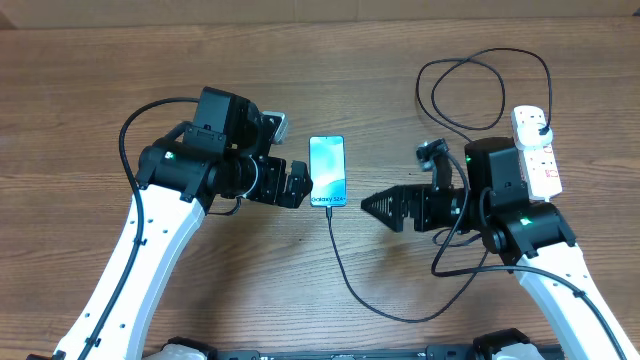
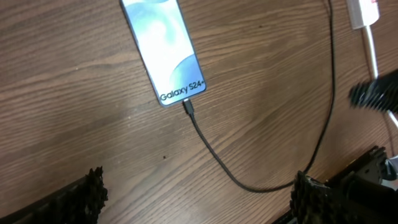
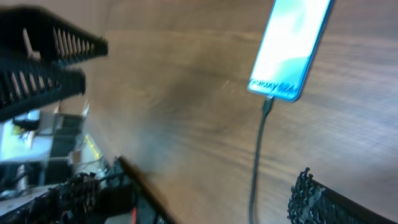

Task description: Plug charger to phone and switch on socket

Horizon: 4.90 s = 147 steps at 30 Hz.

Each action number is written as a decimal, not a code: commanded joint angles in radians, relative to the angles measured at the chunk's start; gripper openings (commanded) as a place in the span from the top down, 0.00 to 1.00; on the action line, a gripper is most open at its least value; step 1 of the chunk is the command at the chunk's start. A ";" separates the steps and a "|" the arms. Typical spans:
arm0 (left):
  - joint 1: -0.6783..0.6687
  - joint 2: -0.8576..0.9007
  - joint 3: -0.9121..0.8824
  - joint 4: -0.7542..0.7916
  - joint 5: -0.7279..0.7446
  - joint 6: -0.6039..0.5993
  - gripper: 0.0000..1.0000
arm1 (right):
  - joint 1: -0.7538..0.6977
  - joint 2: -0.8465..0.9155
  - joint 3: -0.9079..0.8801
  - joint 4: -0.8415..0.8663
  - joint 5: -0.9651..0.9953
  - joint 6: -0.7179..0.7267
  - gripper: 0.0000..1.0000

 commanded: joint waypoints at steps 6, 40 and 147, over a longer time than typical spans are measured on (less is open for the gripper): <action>-0.003 -0.005 0.001 -0.010 -0.020 -0.060 0.00 | -0.138 -0.016 0.009 0.023 0.481 0.002 0.01; -0.003 -0.005 0.001 0.002 -0.021 -0.060 0.00 | -0.757 0.495 0.251 0.301 0.674 0.237 0.96; -0.003 -0.005 0.001 -0.013 -0.024 -0.056 0.00 | -0.646 0.796 0.261 0.291 0.392 0.185 0.96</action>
